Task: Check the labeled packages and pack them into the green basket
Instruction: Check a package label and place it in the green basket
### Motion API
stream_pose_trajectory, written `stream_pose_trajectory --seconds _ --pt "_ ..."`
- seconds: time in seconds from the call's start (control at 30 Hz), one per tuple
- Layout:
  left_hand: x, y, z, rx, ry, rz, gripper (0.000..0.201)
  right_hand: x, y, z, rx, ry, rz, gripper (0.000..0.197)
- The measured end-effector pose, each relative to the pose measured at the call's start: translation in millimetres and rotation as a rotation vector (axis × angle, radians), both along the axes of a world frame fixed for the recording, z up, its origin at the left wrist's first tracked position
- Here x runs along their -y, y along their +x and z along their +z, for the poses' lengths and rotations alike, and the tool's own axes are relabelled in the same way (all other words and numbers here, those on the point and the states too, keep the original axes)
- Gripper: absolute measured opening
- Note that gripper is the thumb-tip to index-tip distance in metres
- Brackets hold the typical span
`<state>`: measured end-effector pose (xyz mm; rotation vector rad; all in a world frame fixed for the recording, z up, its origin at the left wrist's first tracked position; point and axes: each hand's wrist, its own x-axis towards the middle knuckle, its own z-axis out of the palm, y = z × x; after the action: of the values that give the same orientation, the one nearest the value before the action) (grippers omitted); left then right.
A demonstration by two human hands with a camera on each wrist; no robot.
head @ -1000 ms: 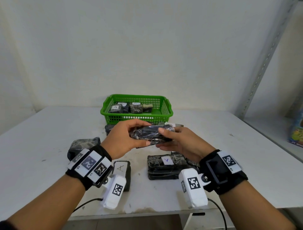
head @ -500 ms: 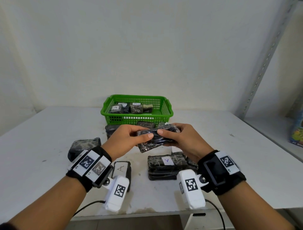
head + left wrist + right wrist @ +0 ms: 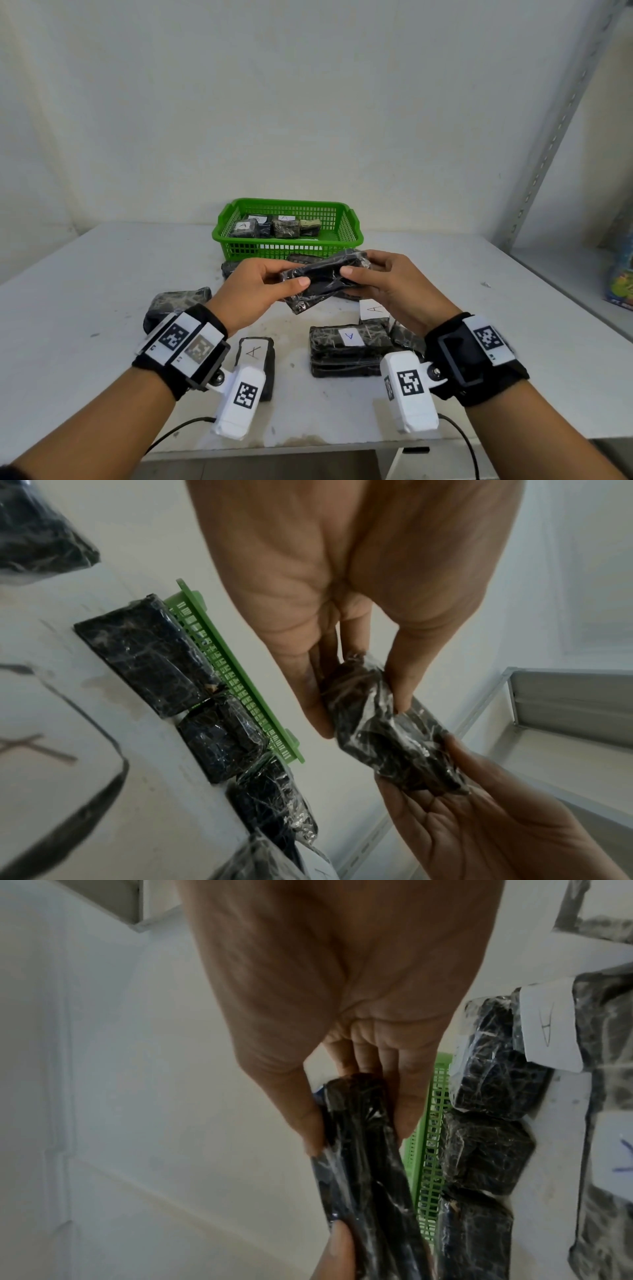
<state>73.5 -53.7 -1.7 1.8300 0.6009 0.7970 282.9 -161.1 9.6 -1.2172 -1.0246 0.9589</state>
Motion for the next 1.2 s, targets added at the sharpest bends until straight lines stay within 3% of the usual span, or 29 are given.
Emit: stream_pose_trajectory --seconds 0.1,0.23,0.3,0.47,0.73,0.9,1.0,1.07,1.2 --pt "0 -2 3 -0.001 -0.048 -0.034 0.029 0 1 1 0.036 0.017 -0.011 0.034" --pt "-3 -5 4 -0.134 0.121 -0.056 0.039 -1 1 3 0.242 0.039 -0.058 0.056" --pt "-4 -4 4 -0.159 0.149 -0.031 0.041 0 -3 5 0.304 0.059 -0.057 0.056" --pt "-3 -1 1 -0.075 0.129 0.050 0.039 -1 -15 12 0.107 0.112 0.006 0.055" --pt "-1 8 -1 0.079 0.081 0.109 0.041 -1 -27 14 0.071 -0.156 0.127 0.065" --pt "4 8 2 0.090 0.087 0.060 0.054 1 -31 11 -0.005 -0.094 0.142 0.054" --pt "4 4 5 0.068 -0.118 -0.114 0.079 -1 -30 11 0.096 -0.045 0.094 0.057" --pt "5 3 5 0.052 -0.256 -0.203 0.086 -1 -28 9 0.149 -0.060 0.090 0.058" --pt "8 4 3 0.061 -0.294 -0.210 0.064 1 -28 8 0.191 -0.110 0.100 0.066"
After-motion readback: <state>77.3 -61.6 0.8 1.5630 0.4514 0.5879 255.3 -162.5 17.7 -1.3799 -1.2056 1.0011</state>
